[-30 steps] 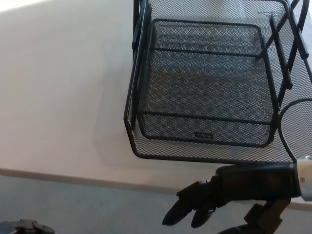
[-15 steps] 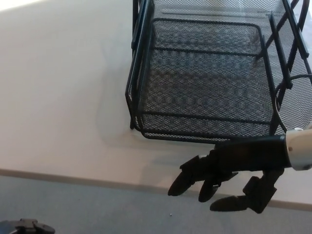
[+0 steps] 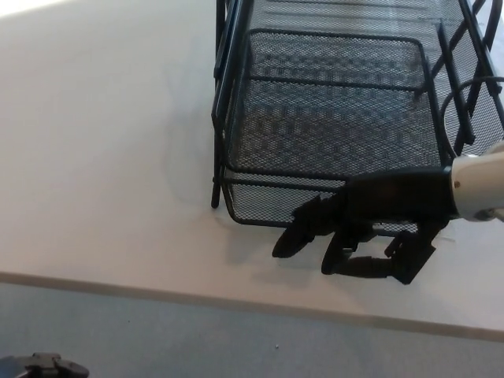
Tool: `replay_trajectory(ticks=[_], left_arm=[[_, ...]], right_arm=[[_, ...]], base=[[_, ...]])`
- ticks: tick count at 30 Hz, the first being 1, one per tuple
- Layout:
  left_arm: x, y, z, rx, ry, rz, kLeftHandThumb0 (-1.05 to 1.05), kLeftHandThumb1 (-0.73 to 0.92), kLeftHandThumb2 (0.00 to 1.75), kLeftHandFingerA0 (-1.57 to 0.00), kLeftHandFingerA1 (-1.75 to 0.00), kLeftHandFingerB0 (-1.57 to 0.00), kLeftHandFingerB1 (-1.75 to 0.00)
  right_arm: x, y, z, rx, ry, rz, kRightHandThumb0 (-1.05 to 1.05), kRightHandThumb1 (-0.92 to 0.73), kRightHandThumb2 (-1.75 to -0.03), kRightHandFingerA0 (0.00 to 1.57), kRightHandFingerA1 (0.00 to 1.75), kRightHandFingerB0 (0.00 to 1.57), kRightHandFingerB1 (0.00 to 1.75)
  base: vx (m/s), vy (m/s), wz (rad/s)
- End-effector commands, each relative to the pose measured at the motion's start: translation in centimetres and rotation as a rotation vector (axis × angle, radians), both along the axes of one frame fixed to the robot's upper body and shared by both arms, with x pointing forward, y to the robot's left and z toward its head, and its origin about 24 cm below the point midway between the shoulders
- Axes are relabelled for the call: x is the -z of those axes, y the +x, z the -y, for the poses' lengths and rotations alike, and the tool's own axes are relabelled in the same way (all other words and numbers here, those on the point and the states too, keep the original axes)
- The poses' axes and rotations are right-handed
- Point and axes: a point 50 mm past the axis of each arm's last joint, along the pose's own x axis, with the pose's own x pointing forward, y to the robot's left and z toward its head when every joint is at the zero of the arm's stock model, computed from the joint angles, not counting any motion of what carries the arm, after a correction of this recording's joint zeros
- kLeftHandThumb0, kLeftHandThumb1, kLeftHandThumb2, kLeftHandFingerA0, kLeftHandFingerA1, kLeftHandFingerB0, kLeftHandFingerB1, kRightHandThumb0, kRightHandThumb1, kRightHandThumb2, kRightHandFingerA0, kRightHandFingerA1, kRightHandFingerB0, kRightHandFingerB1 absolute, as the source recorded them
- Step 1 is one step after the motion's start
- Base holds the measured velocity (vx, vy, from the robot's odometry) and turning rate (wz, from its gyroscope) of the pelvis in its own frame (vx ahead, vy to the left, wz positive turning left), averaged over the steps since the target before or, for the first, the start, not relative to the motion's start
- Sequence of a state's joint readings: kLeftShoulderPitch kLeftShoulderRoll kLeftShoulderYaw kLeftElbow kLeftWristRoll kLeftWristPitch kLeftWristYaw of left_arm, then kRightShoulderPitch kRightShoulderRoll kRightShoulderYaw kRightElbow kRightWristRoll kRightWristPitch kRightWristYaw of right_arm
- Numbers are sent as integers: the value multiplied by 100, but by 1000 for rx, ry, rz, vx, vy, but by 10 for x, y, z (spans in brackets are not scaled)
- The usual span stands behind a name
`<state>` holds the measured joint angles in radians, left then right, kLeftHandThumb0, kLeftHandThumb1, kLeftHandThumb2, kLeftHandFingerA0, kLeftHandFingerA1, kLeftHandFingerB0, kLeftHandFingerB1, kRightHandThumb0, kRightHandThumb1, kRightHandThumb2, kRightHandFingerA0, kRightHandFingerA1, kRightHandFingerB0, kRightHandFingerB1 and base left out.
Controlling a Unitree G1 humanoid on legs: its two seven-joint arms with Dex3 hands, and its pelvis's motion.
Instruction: A balck drawer is kept on the middle of the table and the robot uses its right hand to push it back away from the robot
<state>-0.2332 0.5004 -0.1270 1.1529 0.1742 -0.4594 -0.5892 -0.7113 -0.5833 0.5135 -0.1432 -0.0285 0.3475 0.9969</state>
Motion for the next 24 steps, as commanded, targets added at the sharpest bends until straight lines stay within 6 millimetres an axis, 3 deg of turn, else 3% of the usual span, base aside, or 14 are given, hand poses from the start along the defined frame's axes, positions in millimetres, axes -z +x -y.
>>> replay_trajectory(ticks=[1, 2, 3, 4, 5, 11, 12, 13, 14, 22, 24], left_arm=[[-3, -2, -5, -1, 5, 5, -74, 78, 67, -40, -35, -35, -33], [-3, -2, -5, 1, 6, 6, -74, 78, 67, -40, -35, -35, -33], [-2, -2, -5, 1, 6, 5, -74, 78, 67, -40, -35, -34, -33], [-2, -2, -5, -1, 5, 3, -74, 78, 67, -40, -35, -34, -33], [-2, -2, -4, 3, 8, 2, -77, 70, 102, -37, -50, -22, -42], [-2, -2, -3, 14, 10, 9, -79, 71, 102, -35, -48, -25, -43], [-2, -2, -3, 12, 8, 10, -71, 80, 65, -40, -34, -37, -33], [-2, -2, -3, 11, 7, 11, -71, 80, 65, -40, -34, -37, -33], [-2, -2, -3, -1, -1, 2, -77, 69, 102, -39, -50, -23, -42], [-1, -2, -3, -6, -7, -2, -75, 68, 101, -38, -51, -22, -42], [-2, -2, -2, 2, -6, 1, -74, 67, 102, -38, -51, -22, -42]], right_arm=[[-7, 9, 3, 11, 1, 55, -62, -67, -106, 38, 56, 19, 45], [-7, 10, 3, 13, -2, 61, -62, -67, -106, 38, 56, 19, 45], [-8, 12, 3, 15, -3, 62, -69, -80, -68, 42, 40, 32, 34], [-9, 13, 3, 17, -5, 62, -69, -80, -68, 42, 40, 32, 34], [-9, 14, 3, 20, -4, 63, -66, -85, -66, 45, 40, 35, 34], [-6, 24, 5, 53, -17, 44, -67, -79, -66, 43, 40, 32, 34], [-4, 27, 5, 59, -21, 42, -67, -79, -66, 43, 40, 32, 34], [-4, 28, 5, 62, -22, 41, -67, -79, -66, 43, 40, 32, 34], [-3, 31, 6, 78, -22, 32, -67, -79, -67, 42, 41, 30, 34], [-12, 38, 10, 112, -38, 89, -68, -77, -67, 43, 40, 34, 34], [-13, 36, 11, 104, -51, 109, -66, -83, -65, 44, 38, 35, 33]], base=[[0, 0, 0], [0, 0, 0], [0, 0, 0], [0, 0, 0], [0, 0, 0], [0, 0, 0], [0, 0, 0], [0, 0, 0], [0, 0, 0], [0, 0, 0], [0, 0, 0]])
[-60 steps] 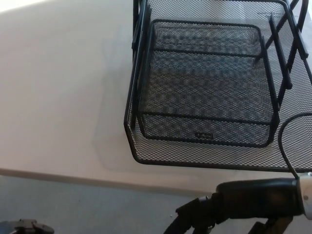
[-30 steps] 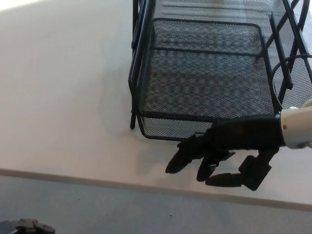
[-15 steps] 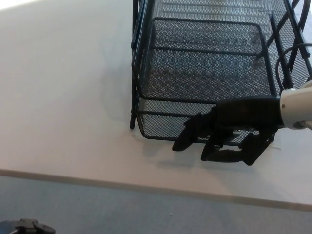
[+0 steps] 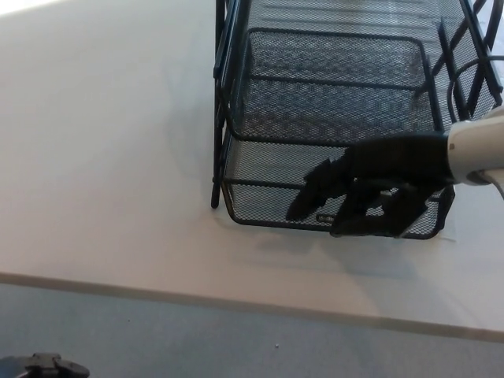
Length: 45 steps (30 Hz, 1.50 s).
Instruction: A balck drawer is kept on the middle of the table and the robot uses its right hand to push it back away from the robot
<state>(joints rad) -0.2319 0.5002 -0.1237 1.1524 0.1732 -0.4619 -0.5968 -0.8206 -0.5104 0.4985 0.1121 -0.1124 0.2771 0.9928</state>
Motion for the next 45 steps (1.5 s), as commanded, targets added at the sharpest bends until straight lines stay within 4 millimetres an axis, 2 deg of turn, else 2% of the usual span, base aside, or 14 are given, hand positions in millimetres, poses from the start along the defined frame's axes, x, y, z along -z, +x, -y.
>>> replay_trajectory(ticks=[1, 7, 8, 12, 20, 21, 23, 26, 28, 29, 34, 37, 38, 45], left_arm=[[-1, -1, -2, -1, -2, 2, -74, 67, 102, -38, -51, -22, -42], [-1, -1, -2, -3, -2, -1, -78, 69, 102, -38, -50, -23, -42], [-1, -1, -2, 3, 2, 1, -75, 78, 67, -40, -35, -34, -32], [-2, -2, -3, 6, 12, 6, -71, 80, 65, -39, -34, -36, -32], [-2, -2, -4, -11, -2, 2, -74, 77, 67, -40, -35, -35, -33], [-2, -3, -5, -11, -3, 3, -77, 70, 101, -37, -50, -24, -42], [-2, -3, -5, -6, 0, 5, -75, 69, 102, -38, -50, -22, -42], [-1, -4, -5, -5, 2, 1, -77, 69, 102, -38, -50, -23, -42], [-1, -4, -5, -7, 4, 0, -72, 78, 67, -40, -35, -35, -32], [0, -5, -5, -8, 7, -7, -67, 64, 102, -38, -52, -20, -43], [5, -11, -4, -12, 2, -32, -66, 64, 101, -37, -52, -19, -43], [4, -8, -3, 0, 7, -24, -75, 68, 102, -38, -51, -21, -41], [5, -10, -3, -1, 8, -27, -78, 69, 102, -37, -50, -22, -41], [6, -13, -3, 0, 16, -29, -75, 69, 101, -38, -50, -23, -42]], right_arm=[[-9, 1, 4, 2, -32, 75, -66, -83, -65, 44, 38, 35, 33], [-3, -14, 2, -65, -64, 90, -68, -85, -66, 45, 38, 35, 33], [-2, -25, 1, -107, -64, 79, -68, -86, -66, 45, 37, 36, 33], [-3, -50, -2, -171, -56, 63, -68, -86, -66, 47, 37, 36, 33], [-13, -103, 5, -268, 44, 36, -64, -83, -65, 45, 38, 35, 34], [-14, -112, 7, -278, 55, 21, -64, -82, -65, 45, 38, 35, 34], [-15, -124, 10, -292, 60, 8, -64, -82, -65, 45, 38, 35, 34], [-16, -141, 14, -313, 86, -10, -63, -77, -65, 44, 39, 32, 35], [-16, -147, 16, -319, 99, -18, -63, -78, -65, 44, 39, 32, 35], [-16, -155, 18, -327, 107, -18, -63, -83, -65, 44, 40, 35, 34], [-12, -179, 29, -310, 176, -72, -63, -78, -66, 43, 41, 33, 34], [11, -178, 37, -230, 183, -156, -55, -64, -102, 37, 56, 19, 46], [21, -178, 40, -204, 182, -177, -61, -80, -65, 42, 38, 32, 33], [101, -177, 58, 90, 228, -244, -60, -80, -65, 45, 39, 35, 35]], base=[[0, 0, 0], [0, 0, 0], [0, 0, 0], [0, 0, 0], [0, 0, 0], [0, 0, 0], [0, 0, 0], [0, 0, 0], [0, 0, 0], [0, 0, 0], [0, 0, 0], [0, 0, 0], [0, 0, 0], [0, 0, 0]])
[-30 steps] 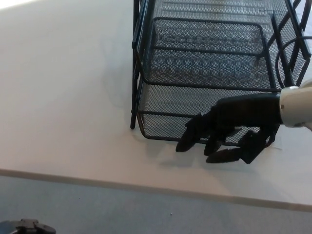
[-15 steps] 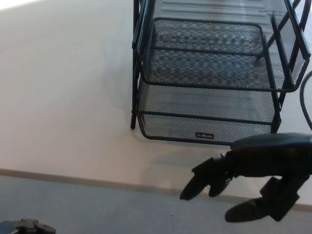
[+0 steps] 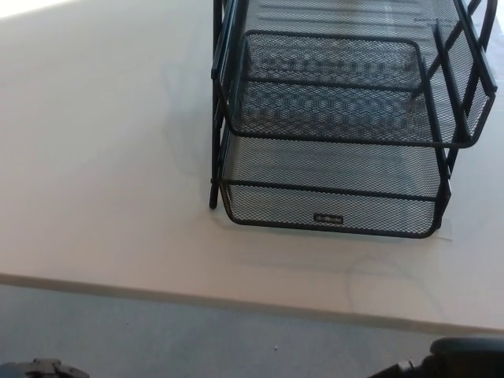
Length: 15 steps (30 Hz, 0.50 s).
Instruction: A balck drawer is kept on the middle of the table and the robot uses its right hand to push it back away from the robot
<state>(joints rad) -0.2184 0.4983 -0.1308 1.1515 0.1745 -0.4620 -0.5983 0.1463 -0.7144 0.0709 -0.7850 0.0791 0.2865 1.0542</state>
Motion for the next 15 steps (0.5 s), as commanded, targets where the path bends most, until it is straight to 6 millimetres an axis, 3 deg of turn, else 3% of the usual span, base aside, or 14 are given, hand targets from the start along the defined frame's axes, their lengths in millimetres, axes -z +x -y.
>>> replay_trajectory(ticks=[1, 2, 5, 7, 8, 9, 10, 12, 13, 14, 15], left_arm=[[2, -8, -4, -11, 6, -14, -75, 68, 101, -38, -50, -22, -42], [2, -7, -4, -15, 3, -15, -75, 68, 101, -38, -50, -22, -42], [2, -7, -4, -2, 22, -11, -78, 70, 102, -37, -49, -23, -42], [3, -7, -4, -15, 12, -16, -66, 64, 101, -37, -52, -19, -43], [2, -7, -5, -17, 10, -17, -69, 80, 65, -45, -35, -35, -33], [2, -7, -5, -18, 8, -16, -69, 80, 65, -45, -35, -35, -33], [1, -6, -5, -14, 16, -8, -66, 63, 102, -37, -52, -19, -43], [1, -6, -5, -13, 18, -5, -65, 63, 102, -37, -52, -19, -43], [1, -6, -5, -12, 17, -6, -73, 74, 67, -43, -37, -34, -33], [1, -6, -5, -10, 19, -6, -73, 74, 67, -43, -37, -34, -33], [1, -6, -5, -8, 21, -6, -70, 80, 65, -45, -36, -36, -33]], right_arm=[[75, -11, 22, 252, 25, -103, -61, -80, -66, 45, 39, 35, 35], [77, -11, 23, 259, 25, -104, -61, -80, -66, 45, 39, 35, 35], [112, -13, 32, 390, -51, -146, -61, -83, -65, 46, 37, 39, 33], [133, -12, 38, 449, -106, -146, -61, -83, -65, 46, 37, 39, 34], [137, -12, 39, 460, -115, -145, -60, -83, -65, 46, 37, 39, 34], [140, -11, 40, 467, -121, -146, -60, -83, -65, 46, 37, 39, 34], [150, -8, 42, 510, -123, -144, -61, -82, -65, 46, 38, 40, 34], [157, -6, 44, 542, -120, -145, -61, -81, -65, 47, 38, 42, 35], [165, -6, 46, 596, -98, -148, -58, -67, -101, 49, 58, 32, 48], [172, -5, 47, 644, -75, -149, -58, -67, -101, 49, 58, 32, 48], [177, -5, 48, 680, -59, -149, -55, -77, -63, 57, 41, 52, 38]], base=[[0, 0, 0], [0, 0, 0], [0, 0, 0], [0, 0, 0], [0, 0, 0], [0, 0, 0], [0, 0, 0], [0, 0, 0], [0, 0, 0], [0, 0, 0], [0, 0, 0]])
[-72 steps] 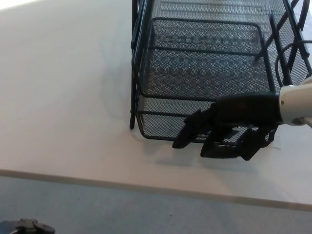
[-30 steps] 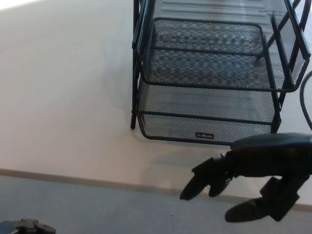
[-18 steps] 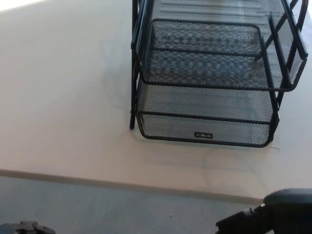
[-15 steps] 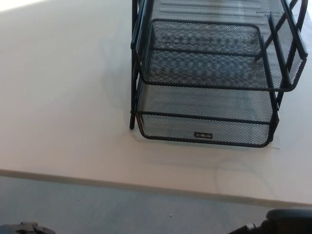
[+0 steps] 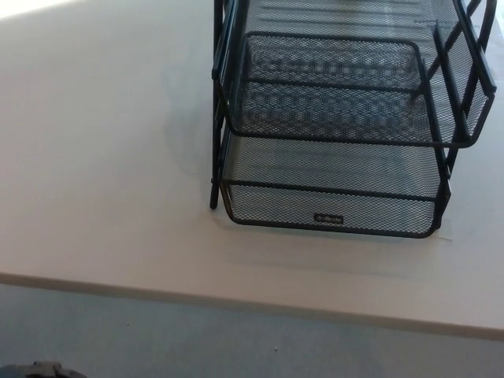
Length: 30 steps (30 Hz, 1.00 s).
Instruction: A balck drawer is kept on the middle of the table and the robot uses its right hand to push it back away from the robot
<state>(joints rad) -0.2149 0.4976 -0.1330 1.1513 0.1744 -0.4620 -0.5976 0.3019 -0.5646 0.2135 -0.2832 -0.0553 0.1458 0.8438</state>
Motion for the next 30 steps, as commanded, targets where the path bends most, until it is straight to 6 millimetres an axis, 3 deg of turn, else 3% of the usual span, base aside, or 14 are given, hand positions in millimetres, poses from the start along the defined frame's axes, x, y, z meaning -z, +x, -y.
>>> replay_trajectory(ticks=[1, 2, 3, 4, 12, 13, 15, 16, 27, 30], left_arm=[[0, -4, -5, -6, 24, -2, -70, 80, 65, -45, -36, -36, -33], [0, -4, -5, -9, 22, -2, -72, 75, 66, -43, -36, -34, -33], [0, -4, -5, -12, 18, -2, -72, 75, 66, -43, -36, -34, -33], [0, -3, -5, -10, 22, -2, -67, 64, 102, -38, -52, -20, -43], [-1, -3, -7, -13, 36, -4, -67, 64, 101, -38, -52, -20, -43], [-1, -4, -7, -12, 34, -5, -72, 74, 67, -42, -36, -34, -33], [-1, -5, -7, -11, 31, -5, -72, 74, 67, -43, -37, -34, -34], [-1, -5, -8, -14, 29, -6, -67, 63, 100, -39, -53, -20, -43], [-1, -5, -8, -19, 27, -12, -64, 61, 99, -39, -53, -20, -43], [0, -7, -9, -21, 32, -13, -74, 66, 98, -38, -51, -23, -42]], right_arm=[[63, 2, 15, 320, -110, 141, -55, -77, -63, 57, 41, 52, 38], [68, 1, 15, 359, -111, 143, -51, -61, -100, 56, 60, 41, 52], [73, 0, 15, 398, -116, 146, -51, -61, -100, 56, 60, 41, 52], [77, -1, 16, 426, -121, 155, -52, -76, -63, 63, 41, 57, 40], [93, 1, 27, 487, -187, 148, -56, -76, -63, 66, 43, 58, 40], [93, 1, 27, 475, -204, 148, -56, -75, -63, 66, 44, 57, 40], [95, 0, 27, 460, -221, 148, -55, -75, -63, 66, 44, 57, 40], [95, 0, 27, 448, -232, 153, -55, -76, -64, 65, 43, 54, 39], [100, 0, 30, 344, -293, 143, -54, -77, -63, 62, 43, 49, 38], [103, -2, 30, 321, -312, 136, -53, -77, -64, 62, 43, 49, 37]], base=[[0, 0, 0], [0, 0, 0], [0, 0, 0], [0, 0, 0], [0, 0, 0], [0, 0, 0], [0, 0, 0], [0, 0, 0], [0, 0, 0], [0, 0, 0]])
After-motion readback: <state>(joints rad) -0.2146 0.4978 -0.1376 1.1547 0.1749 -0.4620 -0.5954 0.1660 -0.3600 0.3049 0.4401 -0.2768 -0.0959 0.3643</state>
